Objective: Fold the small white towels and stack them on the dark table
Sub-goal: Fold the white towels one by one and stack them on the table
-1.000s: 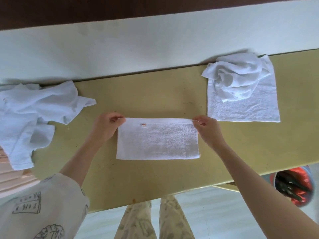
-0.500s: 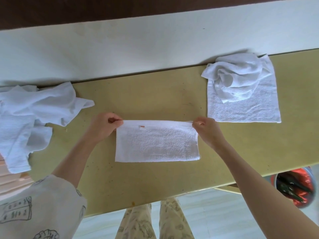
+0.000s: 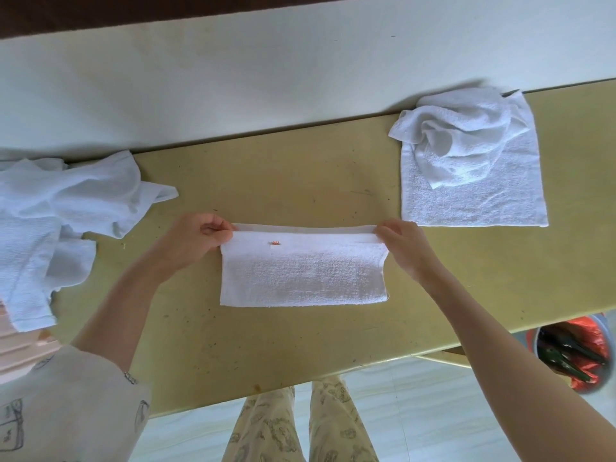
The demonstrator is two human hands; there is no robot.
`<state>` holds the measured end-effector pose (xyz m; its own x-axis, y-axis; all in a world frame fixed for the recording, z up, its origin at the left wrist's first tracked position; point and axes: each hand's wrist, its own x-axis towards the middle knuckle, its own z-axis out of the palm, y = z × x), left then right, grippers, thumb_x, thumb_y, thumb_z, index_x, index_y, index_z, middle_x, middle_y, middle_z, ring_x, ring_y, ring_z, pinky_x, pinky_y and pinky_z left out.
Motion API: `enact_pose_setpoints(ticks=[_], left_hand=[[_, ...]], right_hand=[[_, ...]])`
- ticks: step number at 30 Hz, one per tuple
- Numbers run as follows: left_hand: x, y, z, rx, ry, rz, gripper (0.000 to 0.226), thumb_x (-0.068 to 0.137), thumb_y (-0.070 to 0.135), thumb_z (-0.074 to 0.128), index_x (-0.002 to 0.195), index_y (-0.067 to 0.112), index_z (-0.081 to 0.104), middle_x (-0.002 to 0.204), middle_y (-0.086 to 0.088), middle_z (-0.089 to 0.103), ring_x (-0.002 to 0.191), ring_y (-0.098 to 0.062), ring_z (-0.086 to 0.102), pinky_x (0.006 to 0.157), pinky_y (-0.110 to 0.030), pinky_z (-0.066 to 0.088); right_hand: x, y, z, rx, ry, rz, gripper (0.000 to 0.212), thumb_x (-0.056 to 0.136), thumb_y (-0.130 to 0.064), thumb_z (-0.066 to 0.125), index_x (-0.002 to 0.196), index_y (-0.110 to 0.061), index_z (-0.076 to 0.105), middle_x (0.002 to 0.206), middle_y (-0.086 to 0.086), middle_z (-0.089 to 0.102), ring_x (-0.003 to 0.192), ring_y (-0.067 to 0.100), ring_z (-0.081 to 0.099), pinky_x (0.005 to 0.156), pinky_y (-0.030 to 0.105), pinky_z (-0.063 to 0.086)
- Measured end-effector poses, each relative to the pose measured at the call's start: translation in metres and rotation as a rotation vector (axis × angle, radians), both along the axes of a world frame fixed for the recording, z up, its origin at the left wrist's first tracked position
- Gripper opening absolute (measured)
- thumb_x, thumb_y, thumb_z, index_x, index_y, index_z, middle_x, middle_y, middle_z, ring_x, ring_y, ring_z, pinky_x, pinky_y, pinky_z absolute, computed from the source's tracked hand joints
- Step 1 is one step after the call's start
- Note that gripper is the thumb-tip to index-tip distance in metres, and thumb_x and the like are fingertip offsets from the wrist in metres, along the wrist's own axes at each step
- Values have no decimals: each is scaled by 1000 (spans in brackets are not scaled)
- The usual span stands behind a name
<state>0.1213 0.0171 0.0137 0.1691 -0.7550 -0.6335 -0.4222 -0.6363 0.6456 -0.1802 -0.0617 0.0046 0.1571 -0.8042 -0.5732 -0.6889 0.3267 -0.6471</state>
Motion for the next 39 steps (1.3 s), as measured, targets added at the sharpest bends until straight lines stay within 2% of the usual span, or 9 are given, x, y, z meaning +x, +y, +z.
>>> enact_pose_setpoints(ticks=[3,6,8,14,23,26,30,35,39], left_hand=[[9,3,11,102,177,-74,9,90,9,56,87,6,64,106,14,65,99,-1,58,80,-15,41],[10,1,9,103,172,-46,8,89,7,57,90,4,64,93,-1,67,87,-14,61,79,-18,49],[6,0,2,66,144,67,6,88,6,59,91,4,63,88,-7,66,81,-18,62,69,-14,53],[-5,1,-13,-36,20,138,4,87,7,60,90,6,63,84,-8,62,72,-17,57,65,-23,48],[-3,3,-9,-50,-3,94,9,92,6,51,96,4,59,84,-9,55,67,-16,52,52,-7,47],[-3,9,-7,-12,90,171,10,94,8,49,99,5,57,85,-7,55,67,-17,51,50,-9,47],[-9,16,-9,-12,116,225,6,92,10,53,96,11,57,83,-5,56,65,-16,51,55,-23,45],[-13,25,-9,-54,165,312,20,88,8,59,108,9,59,91,-4,65,75,-13,60,62,-12,52],[-19,28,-9,-50,95,403,16,88,10,59,104,14,60,85,6,63,75,-4,58,63,-13,45]], right_hand=[[-3,2,4,38,-45,22,29,87,-13,49,68,9,51,77,7,47,63,16,36,57,29,27],[-4,3,4,64,-73,50,48,76,-29,47,89,15,60,97,10,62,79,25,50,70,29,38],[-5,4,0,-17,-24,87,34,85,-22,51,90,9,63,96,15,65,87,28,57,74,31,42],[-4,9,-5,-171,53,114,15,90,-14,55,75,-13,58,76,-5,60,75,5,54,60,-1,35],[-2,3,-5,-170,104,76,24,89,-16,54,67,-15,44,69,-5,49,66,8,44,56,17,32],[-2,3,-3,-106,48,6,29,90,-17,52,64,-15,40,63,-4,41,58,9,37,54,21,30],[-3,9,1,-59,-115,-217,17,92,-21,55,80,-11,49,65,-1,49,61,12,47,71,37,48],[-4,18,5,33,-265,-361,9,89,-19,61,89,-11,57,76,5,64,64,14,57,60,22,50],[-7,22,-1,150,-300,-372,20,88,-14,63,90,6,63,61,-2,47,59,11,46,61,20,43]])
